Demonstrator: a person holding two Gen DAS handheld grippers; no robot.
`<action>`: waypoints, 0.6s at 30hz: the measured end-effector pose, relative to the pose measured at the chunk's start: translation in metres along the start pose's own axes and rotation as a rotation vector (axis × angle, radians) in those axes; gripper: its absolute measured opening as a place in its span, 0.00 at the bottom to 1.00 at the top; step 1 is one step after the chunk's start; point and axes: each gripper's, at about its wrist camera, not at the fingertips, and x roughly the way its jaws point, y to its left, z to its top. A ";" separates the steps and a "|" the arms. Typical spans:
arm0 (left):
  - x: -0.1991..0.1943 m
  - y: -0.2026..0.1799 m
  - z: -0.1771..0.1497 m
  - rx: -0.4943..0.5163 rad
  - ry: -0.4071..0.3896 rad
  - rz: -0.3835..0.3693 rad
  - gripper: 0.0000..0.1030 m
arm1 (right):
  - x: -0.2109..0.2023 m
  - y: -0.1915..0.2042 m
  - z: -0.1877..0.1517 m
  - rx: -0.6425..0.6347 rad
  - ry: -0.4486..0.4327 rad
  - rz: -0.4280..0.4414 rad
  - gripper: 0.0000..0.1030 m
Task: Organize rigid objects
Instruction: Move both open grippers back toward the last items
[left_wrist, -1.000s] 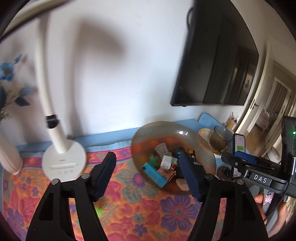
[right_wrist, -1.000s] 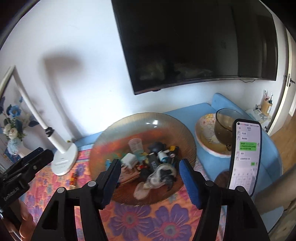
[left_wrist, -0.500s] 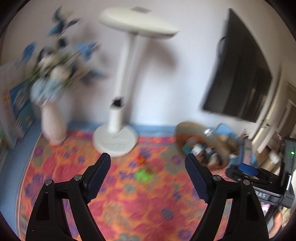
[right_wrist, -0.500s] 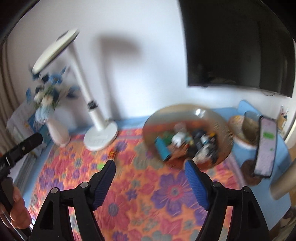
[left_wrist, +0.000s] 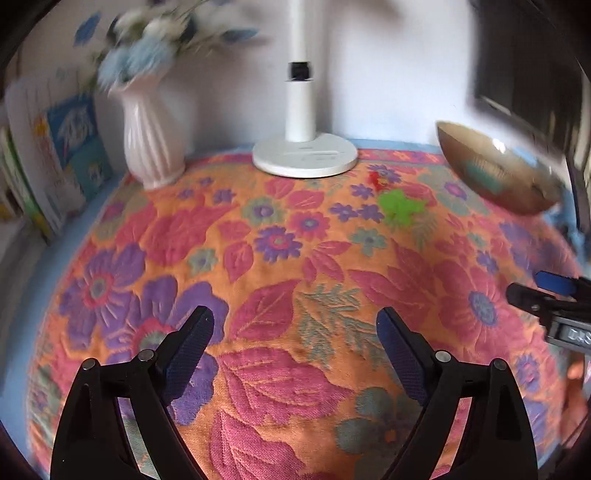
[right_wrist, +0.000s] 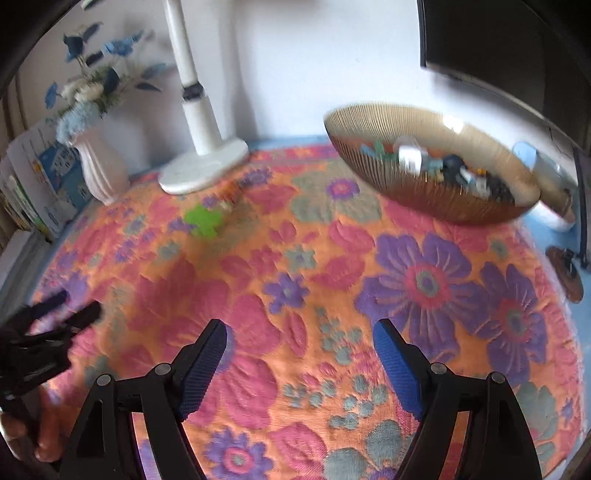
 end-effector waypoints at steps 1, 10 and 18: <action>-0.001 -0.005 -0.001 0.027 -0.006 0.002 0.87 | 0.008 -0.002 -0.002 0.011 0.045 -0.007 0.78; -0.007 -0.012 -0.002 0.061 -0.031 0.024 0.88 | 0.013 -0.001 0.001 0.009 0.060 -0.033 0.82; -0.005 -0.013 0.010 0.105 0.078 -0.167 0.88 | 0.013 0.007 0.020 -0.003 0.134 -0.043 0.82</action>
